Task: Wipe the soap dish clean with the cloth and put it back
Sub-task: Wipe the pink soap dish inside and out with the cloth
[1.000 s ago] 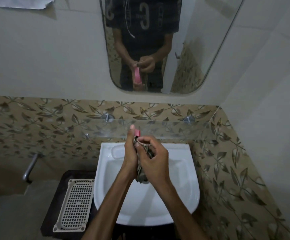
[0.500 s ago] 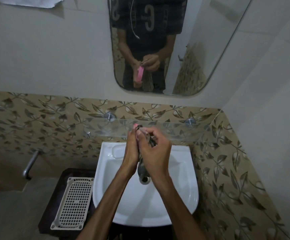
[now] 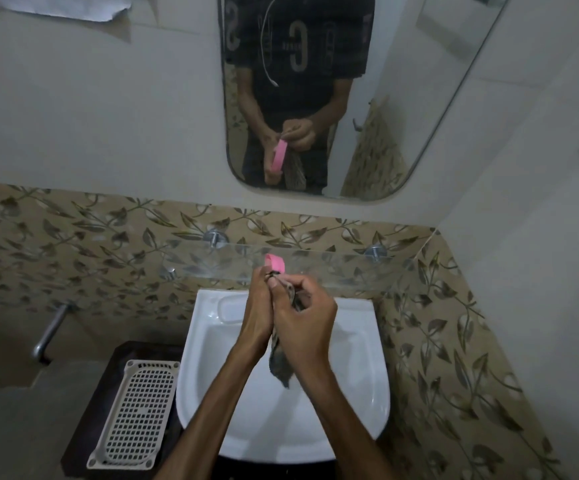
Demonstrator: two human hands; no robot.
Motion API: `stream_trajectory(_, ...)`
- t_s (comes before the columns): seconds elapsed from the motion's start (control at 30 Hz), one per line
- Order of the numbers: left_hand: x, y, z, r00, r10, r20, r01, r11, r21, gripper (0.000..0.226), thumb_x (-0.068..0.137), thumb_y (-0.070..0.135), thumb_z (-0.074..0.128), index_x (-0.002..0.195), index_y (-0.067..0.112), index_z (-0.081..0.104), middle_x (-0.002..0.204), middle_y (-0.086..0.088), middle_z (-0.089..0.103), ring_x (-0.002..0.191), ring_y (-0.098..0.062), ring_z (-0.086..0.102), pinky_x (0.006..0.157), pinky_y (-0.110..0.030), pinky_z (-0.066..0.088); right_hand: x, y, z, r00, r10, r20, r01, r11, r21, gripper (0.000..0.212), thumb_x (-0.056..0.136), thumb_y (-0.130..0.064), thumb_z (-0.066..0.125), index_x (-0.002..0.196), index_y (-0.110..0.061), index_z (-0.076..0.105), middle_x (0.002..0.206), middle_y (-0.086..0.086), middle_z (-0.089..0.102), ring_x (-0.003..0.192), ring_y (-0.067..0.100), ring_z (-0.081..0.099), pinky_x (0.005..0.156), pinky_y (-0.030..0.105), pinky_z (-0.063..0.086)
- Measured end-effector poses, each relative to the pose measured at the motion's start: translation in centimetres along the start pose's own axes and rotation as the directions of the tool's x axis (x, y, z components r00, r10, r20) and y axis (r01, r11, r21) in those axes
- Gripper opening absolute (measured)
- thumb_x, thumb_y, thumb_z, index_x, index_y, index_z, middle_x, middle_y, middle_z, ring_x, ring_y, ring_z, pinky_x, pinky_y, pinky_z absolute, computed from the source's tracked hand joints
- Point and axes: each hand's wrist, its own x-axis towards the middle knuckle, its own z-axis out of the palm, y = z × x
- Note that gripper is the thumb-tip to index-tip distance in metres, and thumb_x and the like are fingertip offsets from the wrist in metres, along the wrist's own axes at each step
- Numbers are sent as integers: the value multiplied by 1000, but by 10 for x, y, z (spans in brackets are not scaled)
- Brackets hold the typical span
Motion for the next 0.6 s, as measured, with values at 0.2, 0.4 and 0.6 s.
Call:
stream_trajectory(0.2, -9, 4, 7, 999, 44, 29, -43, 998, -44, 50, 103, 58, 42, 122, 19, 68, 119, -11, 73, 115, -24, 68, 97, -41, 55, 44, -11, 1, 999, 20, -30, -21, 999, -43, 3, 93, -18, 76, 93, -20, 77, 85, -11, 75, 80, 4, 71, 73, 25, 61)
stream_trajectory(0.4, -4, 3, 2, 999, 43, -6, -43, 999, 7, 44, 96, 64, 48, 83, 24, 61, 81, -4, 56, 84, -26, 51, 82, -48, 44, 7, 6, -8, 999, -13, -47, 10, 999, -52, 3, 95, -23, 76, 93, -20, 75, 84, -10, 73, 80, 8, 72, 72, 29, 62)
stream_trajectory(0.6, 0, 2, 6, 990, 136, 45, -142, 976, 163, 47, 103, 57, 37, 99, 23, 70, 102, -11, 72, 102, -26, 68, 95, -54, 53, 28, -5, -12, 997, 46, -64, -51, 995, -90, 11, 91, -20, 76, 83, -21, 70, 74, -10, 70, 69, 7, 68, 64, 29, 59)
